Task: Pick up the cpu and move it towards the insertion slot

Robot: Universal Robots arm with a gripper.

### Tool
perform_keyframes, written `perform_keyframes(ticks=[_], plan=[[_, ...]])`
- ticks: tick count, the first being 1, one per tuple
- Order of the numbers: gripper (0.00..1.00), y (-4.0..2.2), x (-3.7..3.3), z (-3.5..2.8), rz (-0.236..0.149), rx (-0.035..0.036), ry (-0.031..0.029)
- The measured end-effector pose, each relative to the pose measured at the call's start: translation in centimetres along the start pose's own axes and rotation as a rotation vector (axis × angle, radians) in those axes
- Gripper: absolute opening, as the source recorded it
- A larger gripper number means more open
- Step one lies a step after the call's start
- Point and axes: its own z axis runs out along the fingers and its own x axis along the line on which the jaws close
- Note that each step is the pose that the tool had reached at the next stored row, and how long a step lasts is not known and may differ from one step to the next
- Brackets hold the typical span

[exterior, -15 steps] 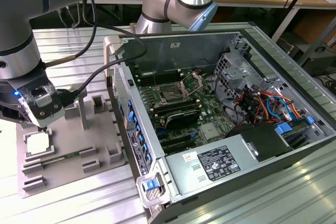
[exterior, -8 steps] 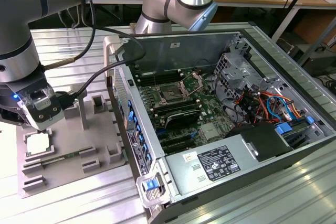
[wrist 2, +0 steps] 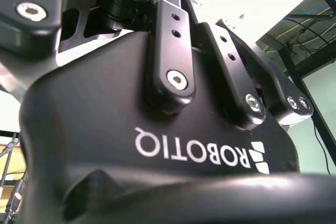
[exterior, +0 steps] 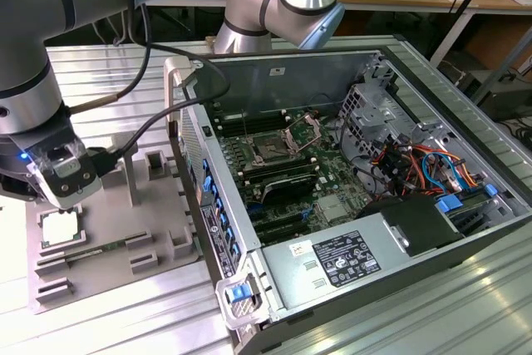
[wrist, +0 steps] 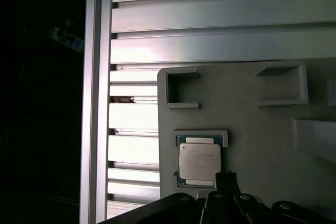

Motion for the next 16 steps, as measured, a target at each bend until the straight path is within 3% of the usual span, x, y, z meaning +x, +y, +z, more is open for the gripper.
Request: perform_keyframes(ticks=[16], plan=[[0.11,-0.22,0.18,0.3,0.0,0.0001,0.0002]])
